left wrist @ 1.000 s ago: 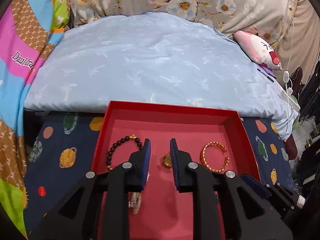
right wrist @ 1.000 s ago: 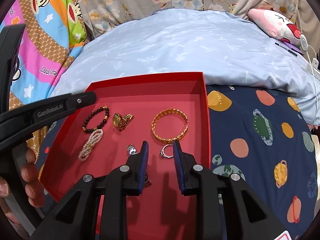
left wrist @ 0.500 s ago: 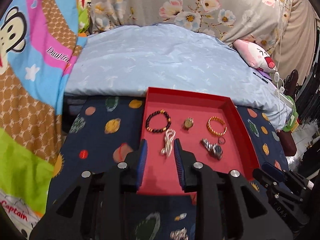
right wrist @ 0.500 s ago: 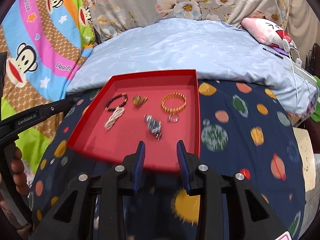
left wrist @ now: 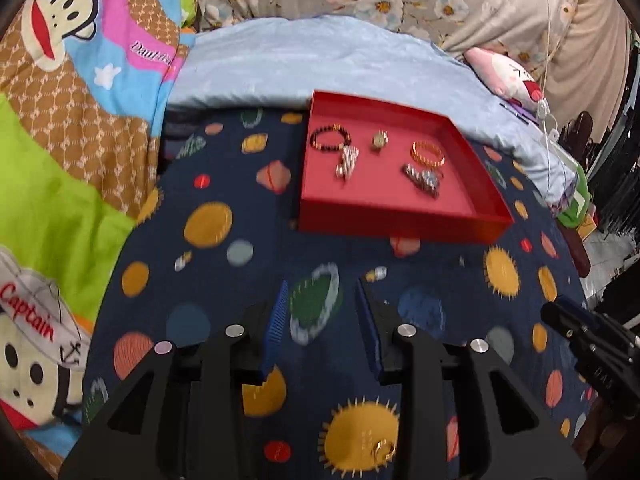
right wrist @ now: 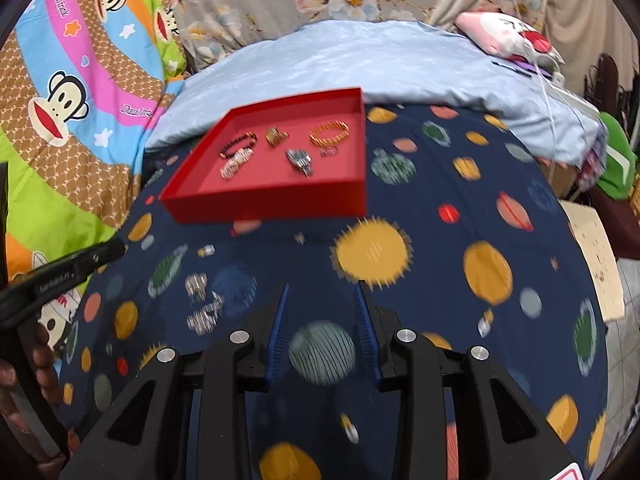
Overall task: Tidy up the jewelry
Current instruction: 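Lift both grippers from the tray and move toward the gold hoops, then grasp the gold hoop ring with the left gripper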
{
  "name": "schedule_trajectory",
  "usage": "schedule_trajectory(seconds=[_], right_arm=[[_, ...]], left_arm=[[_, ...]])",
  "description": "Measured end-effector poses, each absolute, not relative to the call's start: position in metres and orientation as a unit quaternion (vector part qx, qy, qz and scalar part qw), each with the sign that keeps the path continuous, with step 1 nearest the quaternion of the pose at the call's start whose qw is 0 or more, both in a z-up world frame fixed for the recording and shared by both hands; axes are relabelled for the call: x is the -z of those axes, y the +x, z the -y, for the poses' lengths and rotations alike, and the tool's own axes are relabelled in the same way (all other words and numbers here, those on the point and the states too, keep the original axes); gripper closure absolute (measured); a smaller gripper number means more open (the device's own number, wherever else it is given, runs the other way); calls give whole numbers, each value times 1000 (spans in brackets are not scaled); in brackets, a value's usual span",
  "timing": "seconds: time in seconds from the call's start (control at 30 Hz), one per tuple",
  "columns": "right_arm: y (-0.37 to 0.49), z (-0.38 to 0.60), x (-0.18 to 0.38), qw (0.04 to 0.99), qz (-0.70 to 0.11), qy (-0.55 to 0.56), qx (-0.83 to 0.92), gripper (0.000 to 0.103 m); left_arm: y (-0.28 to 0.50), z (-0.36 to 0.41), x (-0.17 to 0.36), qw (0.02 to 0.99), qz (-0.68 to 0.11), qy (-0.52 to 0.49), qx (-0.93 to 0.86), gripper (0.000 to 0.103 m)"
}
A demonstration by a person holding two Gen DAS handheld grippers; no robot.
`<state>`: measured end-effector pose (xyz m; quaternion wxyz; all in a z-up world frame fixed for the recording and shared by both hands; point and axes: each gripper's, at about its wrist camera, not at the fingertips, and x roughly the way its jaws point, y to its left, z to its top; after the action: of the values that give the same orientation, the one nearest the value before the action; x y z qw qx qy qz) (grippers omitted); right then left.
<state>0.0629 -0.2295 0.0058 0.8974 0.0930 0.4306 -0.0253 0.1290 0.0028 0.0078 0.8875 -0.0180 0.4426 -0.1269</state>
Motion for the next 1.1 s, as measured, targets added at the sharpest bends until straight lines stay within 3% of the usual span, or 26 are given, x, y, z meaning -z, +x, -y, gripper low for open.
schedule_trajectory(seconds=[0.2,0.37,0.8,0.9,1.1], right_arm=[[36,224,7,891,-443,93,29,71],[23,216,15,887,-450,101,19,71],[15,191,26,881,-464,96,-9,71],[16,186,28,879,-466,95,-16,71],[22,171,35,875,-474,89,-36,71]], left_arm=[[94,1,14,872,-470,-14,136,66],[69,8,27,866,-480,2,143,48],[35,29,55,850,-499,28,167,48],[32,33,56,856,-488,49,163,55],[33,30,56,862,-476,64,161,86]])
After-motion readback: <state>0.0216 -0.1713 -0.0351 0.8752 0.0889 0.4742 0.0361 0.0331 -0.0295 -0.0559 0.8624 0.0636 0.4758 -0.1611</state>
